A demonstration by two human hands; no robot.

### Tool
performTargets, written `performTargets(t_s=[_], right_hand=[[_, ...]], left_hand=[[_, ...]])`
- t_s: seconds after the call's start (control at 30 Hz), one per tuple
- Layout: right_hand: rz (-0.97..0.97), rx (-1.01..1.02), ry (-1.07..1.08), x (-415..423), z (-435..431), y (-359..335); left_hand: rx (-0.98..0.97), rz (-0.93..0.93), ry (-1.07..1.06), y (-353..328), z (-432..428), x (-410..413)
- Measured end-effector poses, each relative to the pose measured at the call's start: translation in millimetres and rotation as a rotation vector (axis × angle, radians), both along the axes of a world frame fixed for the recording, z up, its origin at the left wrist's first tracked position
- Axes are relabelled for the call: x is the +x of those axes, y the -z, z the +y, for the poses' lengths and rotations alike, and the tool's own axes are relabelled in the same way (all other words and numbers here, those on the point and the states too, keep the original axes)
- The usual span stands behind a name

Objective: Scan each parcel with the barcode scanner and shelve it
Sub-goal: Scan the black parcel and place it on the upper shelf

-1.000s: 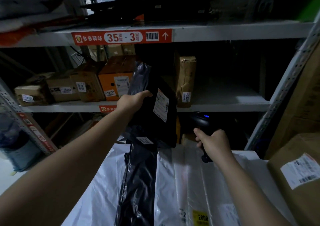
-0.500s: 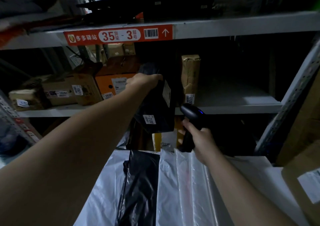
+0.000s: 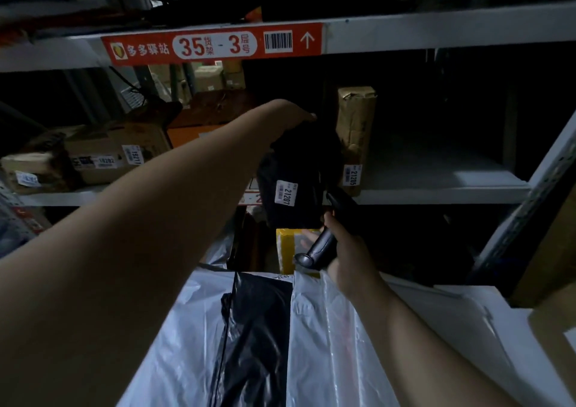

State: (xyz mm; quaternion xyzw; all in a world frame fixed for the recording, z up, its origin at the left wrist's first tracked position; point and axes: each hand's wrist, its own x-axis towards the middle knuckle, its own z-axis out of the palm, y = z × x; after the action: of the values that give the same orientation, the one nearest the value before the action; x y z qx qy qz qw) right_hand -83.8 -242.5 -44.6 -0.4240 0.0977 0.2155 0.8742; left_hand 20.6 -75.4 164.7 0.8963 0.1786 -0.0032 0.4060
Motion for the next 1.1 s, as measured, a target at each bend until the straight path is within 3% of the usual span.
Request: performTargets(t_s=[0.07,0.13,0.2,0.27,0.37,0.43,0.57,1.1], right_hand=[[0.023,0.03,0.019,1,-1,-2],[0.016,0.033,0.017,3,-3,-2],[-0.001,0.03,0.018,6,-6,-2],[-0.03,0.071,0.046,8,-7,-4],[-0.031,0.099,0.087,14,-2,-3],[-0.032,0.1,0.108,19,5,-1],[-0.07,0.045,0.074,26,24,-4],[-0.116,0.018,0.049,49,22,18]], left_hand=[[0.03,0.027,0.03,5,3,-17],[0.019,-0.068,0.0,12,12,-36],[-0.09,-0.203,0.017,25,29,-58],[-0.19,-0.225,0.107,41,41,-80],[0.05,-0.317,0.229,61,47,-100],[0.291,-0.421,0.209,65,41,-102],[0.527,-0.523,0.146,71,37,-92],[0.632,-0.397,0.085,65,58,-23]])
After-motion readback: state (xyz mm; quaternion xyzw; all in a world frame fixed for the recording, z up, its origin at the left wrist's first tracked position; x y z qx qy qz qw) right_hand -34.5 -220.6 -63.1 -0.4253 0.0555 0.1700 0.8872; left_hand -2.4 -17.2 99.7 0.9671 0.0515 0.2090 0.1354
